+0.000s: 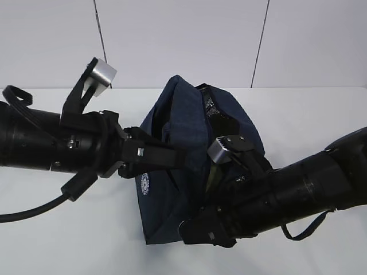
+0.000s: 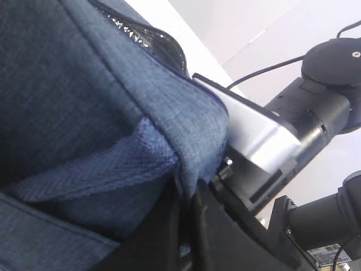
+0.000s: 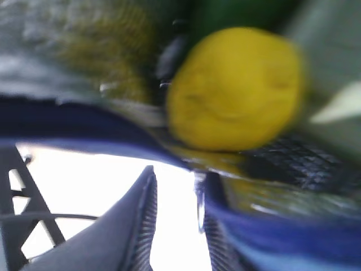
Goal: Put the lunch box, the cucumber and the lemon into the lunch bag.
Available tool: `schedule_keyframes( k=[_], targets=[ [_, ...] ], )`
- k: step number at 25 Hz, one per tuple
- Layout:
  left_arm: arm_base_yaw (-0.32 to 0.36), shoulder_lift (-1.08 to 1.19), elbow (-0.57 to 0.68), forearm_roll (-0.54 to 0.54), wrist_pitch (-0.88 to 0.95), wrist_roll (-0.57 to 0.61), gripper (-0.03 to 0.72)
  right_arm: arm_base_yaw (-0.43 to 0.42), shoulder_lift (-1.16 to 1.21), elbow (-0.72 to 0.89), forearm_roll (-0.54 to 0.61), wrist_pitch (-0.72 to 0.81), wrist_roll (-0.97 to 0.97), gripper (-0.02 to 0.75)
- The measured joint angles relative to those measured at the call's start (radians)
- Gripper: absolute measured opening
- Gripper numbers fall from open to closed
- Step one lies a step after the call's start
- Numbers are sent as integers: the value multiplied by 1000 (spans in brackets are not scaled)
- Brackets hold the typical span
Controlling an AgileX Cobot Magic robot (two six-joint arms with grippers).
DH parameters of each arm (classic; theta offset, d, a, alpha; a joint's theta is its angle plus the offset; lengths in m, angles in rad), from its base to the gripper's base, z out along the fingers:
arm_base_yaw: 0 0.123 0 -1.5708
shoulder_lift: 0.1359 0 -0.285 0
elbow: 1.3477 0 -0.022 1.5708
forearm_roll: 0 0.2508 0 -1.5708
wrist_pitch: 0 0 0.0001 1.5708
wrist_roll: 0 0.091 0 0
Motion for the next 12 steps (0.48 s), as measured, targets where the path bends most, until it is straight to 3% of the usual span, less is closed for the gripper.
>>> schedule_keyframes(
  k=[12],
  targets=[
    [0, 0, 0, 0, 7, -2, -4, -2, 0, 0, -17, -10, -4, 232]
  ],
)
